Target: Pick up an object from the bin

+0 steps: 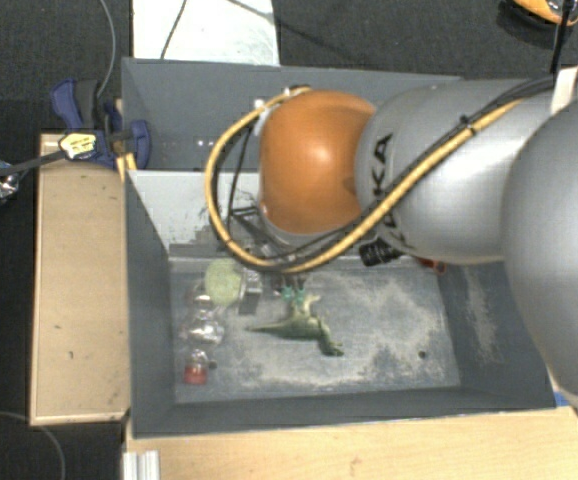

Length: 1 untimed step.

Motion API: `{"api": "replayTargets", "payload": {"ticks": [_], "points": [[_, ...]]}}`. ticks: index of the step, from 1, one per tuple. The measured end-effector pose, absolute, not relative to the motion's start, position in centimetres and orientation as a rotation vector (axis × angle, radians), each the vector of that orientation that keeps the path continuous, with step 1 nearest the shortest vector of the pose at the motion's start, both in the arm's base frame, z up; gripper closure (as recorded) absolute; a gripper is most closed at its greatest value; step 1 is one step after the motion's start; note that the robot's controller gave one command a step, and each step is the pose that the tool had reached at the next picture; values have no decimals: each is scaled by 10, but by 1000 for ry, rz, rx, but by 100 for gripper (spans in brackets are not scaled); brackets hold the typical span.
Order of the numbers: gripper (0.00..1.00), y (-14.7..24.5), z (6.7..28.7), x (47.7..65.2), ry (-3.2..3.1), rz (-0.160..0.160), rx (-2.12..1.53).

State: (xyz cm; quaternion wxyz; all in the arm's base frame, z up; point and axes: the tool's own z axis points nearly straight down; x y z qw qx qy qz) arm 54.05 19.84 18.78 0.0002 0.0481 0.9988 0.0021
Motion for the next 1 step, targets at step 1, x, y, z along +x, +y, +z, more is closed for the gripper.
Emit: {"api": "replayTargets", "payload": {"ticks": [1], "points": [[100, 194, 226, 546, 3126, 14, 166]]}}
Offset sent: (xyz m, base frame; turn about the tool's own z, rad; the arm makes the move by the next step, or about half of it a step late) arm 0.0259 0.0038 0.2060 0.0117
